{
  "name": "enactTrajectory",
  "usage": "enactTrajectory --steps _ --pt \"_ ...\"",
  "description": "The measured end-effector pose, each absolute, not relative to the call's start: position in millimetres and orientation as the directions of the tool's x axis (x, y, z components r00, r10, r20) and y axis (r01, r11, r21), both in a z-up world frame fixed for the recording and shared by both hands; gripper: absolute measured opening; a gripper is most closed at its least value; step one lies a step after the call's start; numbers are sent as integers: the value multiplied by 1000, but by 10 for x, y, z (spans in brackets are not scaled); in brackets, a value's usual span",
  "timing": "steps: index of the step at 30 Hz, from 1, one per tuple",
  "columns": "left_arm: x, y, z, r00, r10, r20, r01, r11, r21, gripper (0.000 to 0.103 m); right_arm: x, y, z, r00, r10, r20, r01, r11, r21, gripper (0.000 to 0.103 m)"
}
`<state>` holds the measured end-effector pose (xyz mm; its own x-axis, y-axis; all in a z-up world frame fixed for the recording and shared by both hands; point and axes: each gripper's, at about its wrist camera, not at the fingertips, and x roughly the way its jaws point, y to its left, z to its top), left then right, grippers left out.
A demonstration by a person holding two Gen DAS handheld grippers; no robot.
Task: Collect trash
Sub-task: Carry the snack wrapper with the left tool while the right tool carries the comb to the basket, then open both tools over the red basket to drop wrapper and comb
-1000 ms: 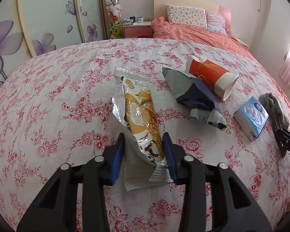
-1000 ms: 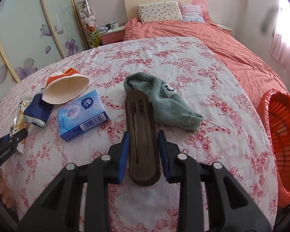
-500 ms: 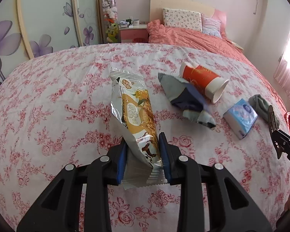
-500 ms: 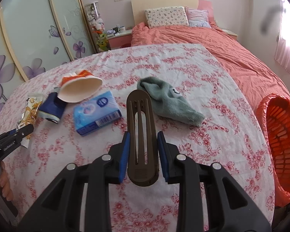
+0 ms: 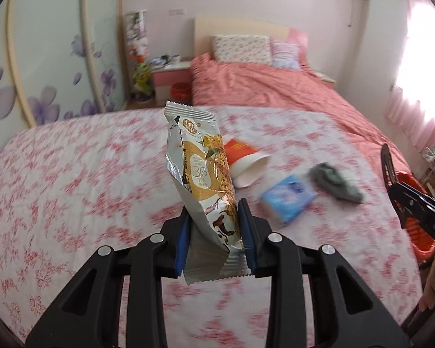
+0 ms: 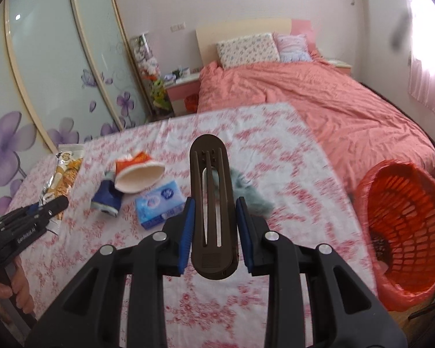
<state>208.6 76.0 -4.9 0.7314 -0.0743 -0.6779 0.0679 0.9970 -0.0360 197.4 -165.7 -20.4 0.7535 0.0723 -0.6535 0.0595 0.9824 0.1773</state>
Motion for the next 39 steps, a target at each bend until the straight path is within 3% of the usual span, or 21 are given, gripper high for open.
enactTrajectory --steps 12,23,34,36,39 --pt "1989 -333 216 734 -270 -624 320 947 -33 32 1477 -2483 203 820 -72 -568 209 962 179 29" --pt "2011 -1499 64 628 -431 -648 516 854 -68 32 1101 -3461 32 795 -194 -575 378 900 218 29" --pt "2054 -2458 -141 497 -555 -667 661 740 -123 32 942 -4249 -258 776 -213 -593 454 841 292 29" --pt "2077 -2568 -212 479 -556 -679 672 730 -125 35 944 -4375 -313 778 -203 -595 459 831 316 29" --pt "2142 -2634 -324 473 -531 -703 660 743 -117 49 972 -4577 -423 771 -195 -607 478 807 348 33"
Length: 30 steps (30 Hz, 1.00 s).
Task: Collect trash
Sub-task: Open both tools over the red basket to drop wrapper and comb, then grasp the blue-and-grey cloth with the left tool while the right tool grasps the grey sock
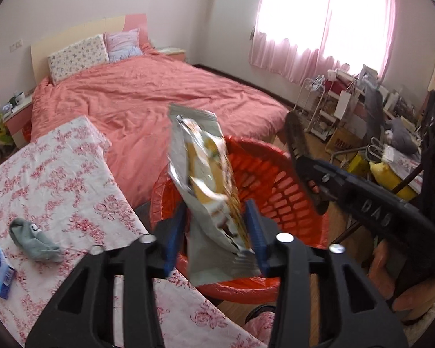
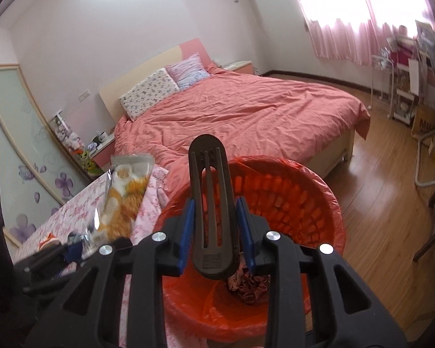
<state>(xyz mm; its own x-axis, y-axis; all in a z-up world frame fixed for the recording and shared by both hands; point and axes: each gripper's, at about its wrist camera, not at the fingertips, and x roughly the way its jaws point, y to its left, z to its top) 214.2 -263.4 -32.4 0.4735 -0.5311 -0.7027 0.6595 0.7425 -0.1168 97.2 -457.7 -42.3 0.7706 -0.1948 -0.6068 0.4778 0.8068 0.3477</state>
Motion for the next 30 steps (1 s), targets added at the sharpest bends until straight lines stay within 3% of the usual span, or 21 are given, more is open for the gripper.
enactTrajectory --steps 2,6,11,20,24,30 --pt "2194 -2621 -407 468 -513 -720 641 758 -123 56 1006 -4673 -510 763 -188 -618 487 796 359 46" --pt "2193 -2478 -452 488 -470 -735 608 787 -99 61 1007 -4676 -631 745 -188 -639 504 787 355 50" --pt "2066 -2108 -382 596 -373 -711 527 850 -4 76 994 -4430 -655 725 -233 -649 518 805 290 63" --pt "2050 -938 -343 722 -147 -676 286 953 98 80 1213 -3754 -634 716 -213 -665 441 876 194 66" --pt "2133 -233 -287 773 12 -634 95 986 135 85 1362 -3383 -665 716 -173 -676 383 908 173 66" --pt "2403 499 -358 757 171 -631 -106 984 141 85 1687 -2812 -718 717 -90 -691 288 942 175 66"
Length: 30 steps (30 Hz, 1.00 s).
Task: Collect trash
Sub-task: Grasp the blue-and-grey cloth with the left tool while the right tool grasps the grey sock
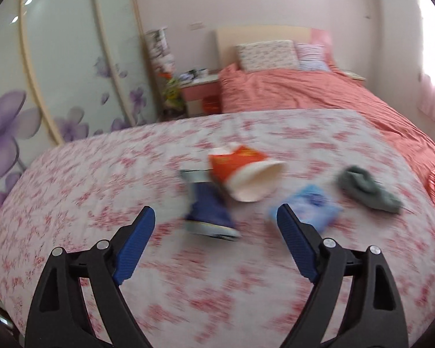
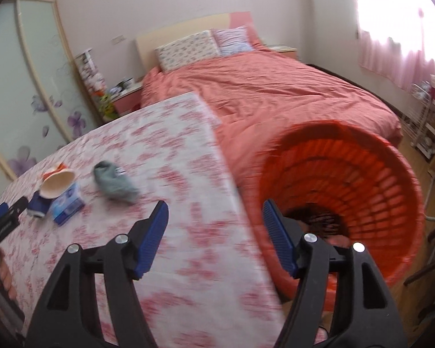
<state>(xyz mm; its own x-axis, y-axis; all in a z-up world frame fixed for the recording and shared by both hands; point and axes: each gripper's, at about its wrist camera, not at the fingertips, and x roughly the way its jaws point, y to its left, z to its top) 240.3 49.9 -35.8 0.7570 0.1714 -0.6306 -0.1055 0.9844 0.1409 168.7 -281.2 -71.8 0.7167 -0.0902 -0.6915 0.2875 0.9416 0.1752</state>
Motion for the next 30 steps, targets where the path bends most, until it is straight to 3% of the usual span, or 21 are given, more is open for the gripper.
enactTrajectory --steps 13,24,27,28,30 --pt "2835 885 -688 652 77 -755 -101 995 14 82 2671 -1915 -857 693 39 -720 133 975 180 66" --pt "3075 1032 -864 608 67 -791 -116 993 -5 60 3055 -1779 -1106 631 44 -774 118 981 153 55" --pt "3073 1037 -849 613 79 -786 -115 993 11 43 3075 -1701 -1102 626 39 -779 94 988 125 34" --pt "3061 1051 -842 611 74 -788 -115 993 4 43 3079 -1689 -1105 625 40 -780 89 989 121 22" --pt "3008 1084 -836 611 66 -789 -112 994 -4 43 3052 -1696 -1102 625 37 -780 92 989 120 16"
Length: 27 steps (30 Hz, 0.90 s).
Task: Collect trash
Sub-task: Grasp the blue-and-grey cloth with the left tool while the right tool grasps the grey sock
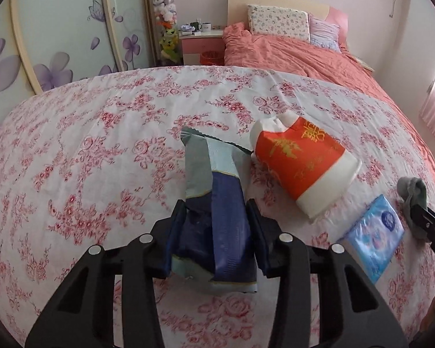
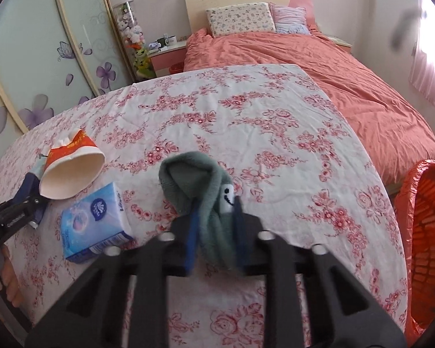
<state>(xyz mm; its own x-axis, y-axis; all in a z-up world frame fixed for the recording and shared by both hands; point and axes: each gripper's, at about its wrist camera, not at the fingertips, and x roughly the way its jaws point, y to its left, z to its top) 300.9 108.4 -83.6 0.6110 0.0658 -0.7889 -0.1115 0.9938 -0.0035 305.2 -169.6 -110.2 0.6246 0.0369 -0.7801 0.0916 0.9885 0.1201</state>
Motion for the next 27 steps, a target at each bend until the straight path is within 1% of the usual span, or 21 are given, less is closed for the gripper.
enactTrajectory --steps 1,2,5,11,12,13,14,17,27 --pt "2966 1091 -836 612 66 -788 -106 994 1 43 3019 -1718 -1095 626 46 -778 93 987 133 13" --pt "2924 1097 -840 613 66 -787 -99 995 7 43 2982 -1741 -1091 628 49 -777 97 985 140 12" --pt "2729 1091 -842 621 60 -782 -72 997 19 43 2863 -1795 -1080 630 41 -776 112 983 143 12" --pt "2403 1023 -844 625 7 -781 -13 1000 -2 43 2568 -1872 -1063 624 19 -781 135 982 132 12" --pt "2375 998 -848 627 6 -779 -6 1000 3 43 2533 -1870 -1065 624 21 -781 135 982 135 12" --pt "2367 977 -853 629 12 -777 -2 1000 13 43 2503 -1859 -1070 623 21 -782 132 982 132 14" --pt "2371 964 -855 630 17 -777 -2 1000 20 43 2485 -1840 -1078 623 17 -782 128 984 124 18" --pt "2408 965 -862 628 28 -778 -15 1000 23 44 2467 -1780 -1087 625 4 -781 120 988 101 21" --pt "2396 948 -873 627 40 -778 -23 999 32 46 2475 -1788 -1100 618 -3 -786 126 987 96 22"
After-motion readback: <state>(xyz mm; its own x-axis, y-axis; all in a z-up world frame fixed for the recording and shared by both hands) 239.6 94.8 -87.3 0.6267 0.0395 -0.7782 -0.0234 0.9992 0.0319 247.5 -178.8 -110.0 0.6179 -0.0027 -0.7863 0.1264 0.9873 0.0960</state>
